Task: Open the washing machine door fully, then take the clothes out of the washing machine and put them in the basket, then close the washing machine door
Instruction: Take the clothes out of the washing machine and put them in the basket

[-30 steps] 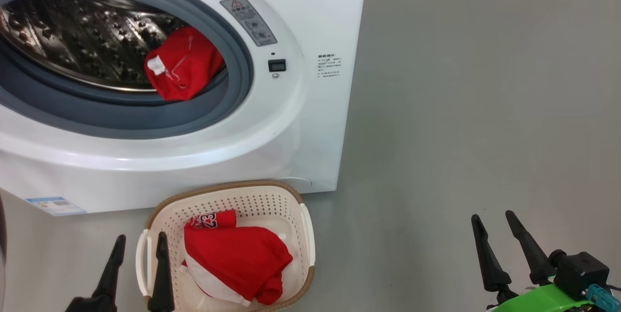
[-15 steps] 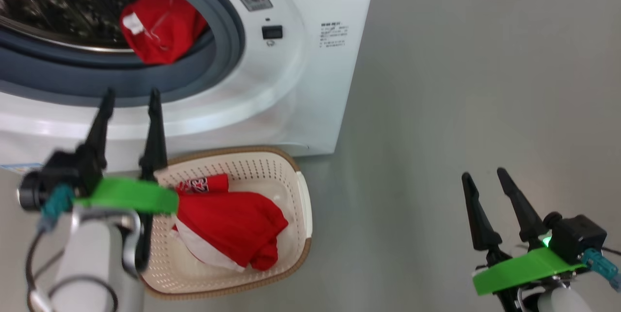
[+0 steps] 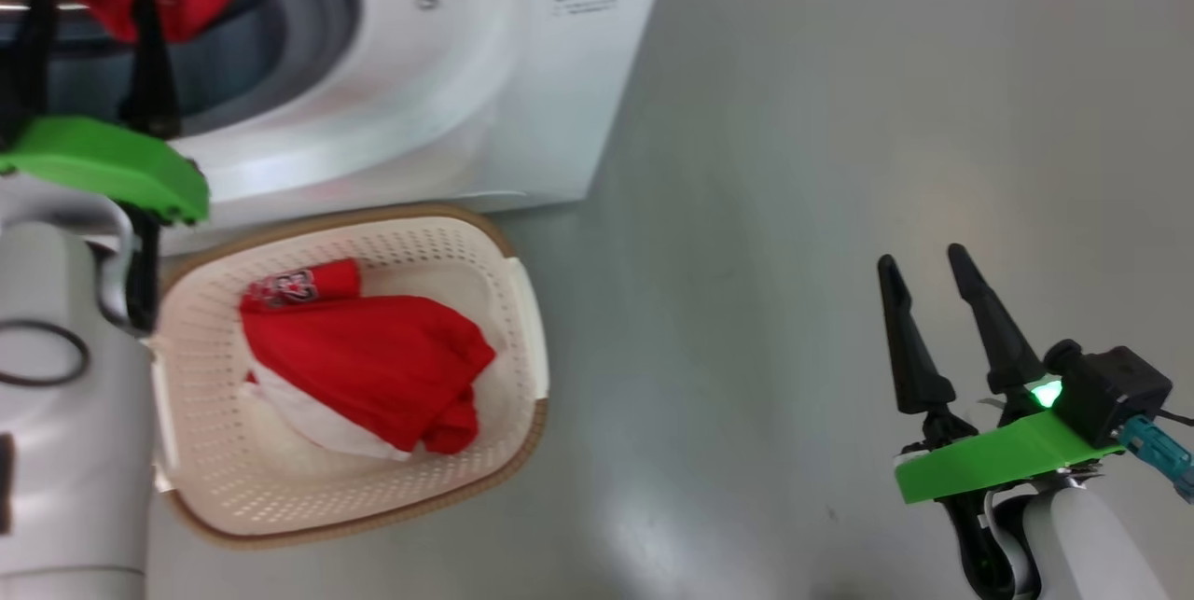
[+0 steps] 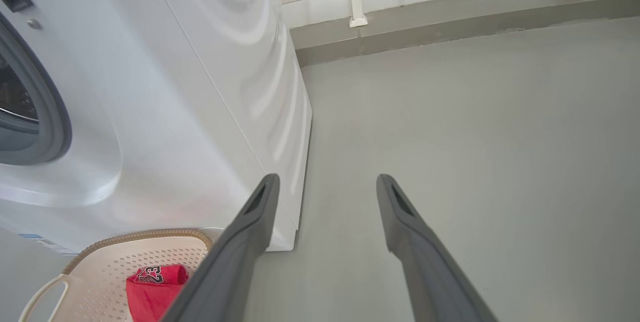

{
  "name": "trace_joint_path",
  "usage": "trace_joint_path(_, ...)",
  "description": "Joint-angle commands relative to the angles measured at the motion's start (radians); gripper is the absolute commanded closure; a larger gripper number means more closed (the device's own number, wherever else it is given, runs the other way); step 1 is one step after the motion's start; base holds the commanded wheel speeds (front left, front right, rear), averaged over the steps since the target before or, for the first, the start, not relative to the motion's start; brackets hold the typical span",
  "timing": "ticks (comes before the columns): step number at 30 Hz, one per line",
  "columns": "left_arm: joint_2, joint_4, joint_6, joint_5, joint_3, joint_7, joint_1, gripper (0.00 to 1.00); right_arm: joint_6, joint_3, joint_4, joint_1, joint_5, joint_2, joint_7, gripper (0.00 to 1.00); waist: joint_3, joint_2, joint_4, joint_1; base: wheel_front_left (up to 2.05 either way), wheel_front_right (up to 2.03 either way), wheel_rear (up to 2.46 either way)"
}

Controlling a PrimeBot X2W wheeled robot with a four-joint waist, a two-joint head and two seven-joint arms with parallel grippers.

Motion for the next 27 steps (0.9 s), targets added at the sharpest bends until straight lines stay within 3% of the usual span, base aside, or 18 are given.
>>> trace_joint_path(1, 0.058, 0.009, -0.009, 0.004, 0.017, -0.006, -0.028, 0.00, 0.007, 0.027, -0.022, -0.007, 0.014, 0.000, -0.006, 0.00, 0.053, -0.0001, -0.056, 0.0000, 0.00, 0.00, 0.00)
trace_joint_path(17, 0.133, 0.197, -0.013, -0.021, -0.060, -0.006, -0.172, 0.00, 0.007, 0.050, -0.027, -0.019, 0.026, 0.001, -0.006, 0.00, 0.085, -0.0001, -0.100, 0.0000, 0.00, 0.00, 0.00)
trace_joint_path(18, 0.135, 0.204, -0.013, -0.025, -0.060, -0.006, -0.177, 0.55, 0.007, 0.051, -0.028, -0.019, 0.025, 0.001, -0.006, 0.00, 0.085, -0.0001, -0.101, 0.0000, 0.00, 0.00, 0.00)
trace_joint_path(19, 0.137, 0.209, -0.013, -0.027, -0.061, -0.006, -0.180, 0.87, 0.007, 0.051, -0.028, -0.018, 0.025, 0.001, -0.006, 0.00, 0.084, -0.0001, -0.102, 0.0000, 0.00, 0.00, 0.00)
trace_joint_path(20, 0.138, 0.209, -0.013, -0.029, -0.062, -0.006, -0.181, 1.00, 0.007, 0.052, -0.029, -0.017, 0.025, 0.001, -0.006, 0.00, 0.084, -0.0001, -0.103, 0.0000, 0.00, 0.00, 0.00)
trace_joint_path(27, 0.122, 0.130, -0.011, -0.044, -0.021, -0.006, -0.152, 1.00, 0.007, 0.043, -0.030, -0.014, 0.020, 0.001, -0.006, 0.00, 0.076, -0.0001, -0.086, 0.0000, 0.00, 0.00, 0.00)
